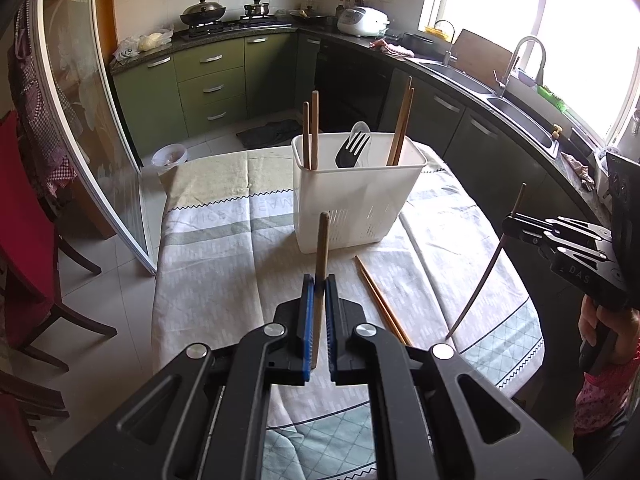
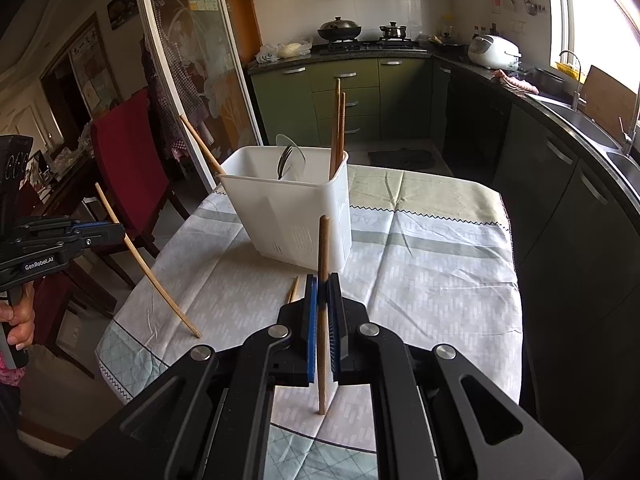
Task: Organize utensils
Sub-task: 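Lift both chopsticks upright and carry them toward the white basket, then lower both chopsticks into the basket and open both tools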
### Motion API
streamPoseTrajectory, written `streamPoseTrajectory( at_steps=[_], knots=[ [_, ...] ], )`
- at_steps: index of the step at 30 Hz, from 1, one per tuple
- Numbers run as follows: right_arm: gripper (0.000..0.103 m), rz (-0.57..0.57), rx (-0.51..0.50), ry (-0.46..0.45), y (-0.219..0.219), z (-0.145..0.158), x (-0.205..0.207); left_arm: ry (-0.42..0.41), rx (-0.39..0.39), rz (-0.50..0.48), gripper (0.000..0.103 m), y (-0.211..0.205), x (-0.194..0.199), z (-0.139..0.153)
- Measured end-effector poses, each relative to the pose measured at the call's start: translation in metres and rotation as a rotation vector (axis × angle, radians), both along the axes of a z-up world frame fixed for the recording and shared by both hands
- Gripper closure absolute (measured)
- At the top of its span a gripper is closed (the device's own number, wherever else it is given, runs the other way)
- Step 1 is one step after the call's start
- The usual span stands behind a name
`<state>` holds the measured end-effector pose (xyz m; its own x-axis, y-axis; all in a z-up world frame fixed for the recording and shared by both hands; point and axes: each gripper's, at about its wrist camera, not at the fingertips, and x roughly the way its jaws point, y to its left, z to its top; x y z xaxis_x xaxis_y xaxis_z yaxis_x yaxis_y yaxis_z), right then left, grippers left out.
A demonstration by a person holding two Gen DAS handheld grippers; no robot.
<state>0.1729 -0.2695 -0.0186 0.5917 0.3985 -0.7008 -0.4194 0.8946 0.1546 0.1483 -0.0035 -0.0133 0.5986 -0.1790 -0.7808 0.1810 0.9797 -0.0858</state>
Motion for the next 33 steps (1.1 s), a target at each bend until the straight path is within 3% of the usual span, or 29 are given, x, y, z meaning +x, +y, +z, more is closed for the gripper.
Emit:
streamPoseTrajectory(
  at_steps=[14,33],
  knots=[
    [0.097,0.022,0.019,-0.069,0.009,0.038,0.003,-0.065,-0.024,-0.032,0.097,-0.007,0.003,0.031],
    [0.097,0.004,0.156,-0.286,0.017,0.18,0.033,-0.341,-0.07,-0.014,0.097,-0.028,0.045,0.156]
  ],
)
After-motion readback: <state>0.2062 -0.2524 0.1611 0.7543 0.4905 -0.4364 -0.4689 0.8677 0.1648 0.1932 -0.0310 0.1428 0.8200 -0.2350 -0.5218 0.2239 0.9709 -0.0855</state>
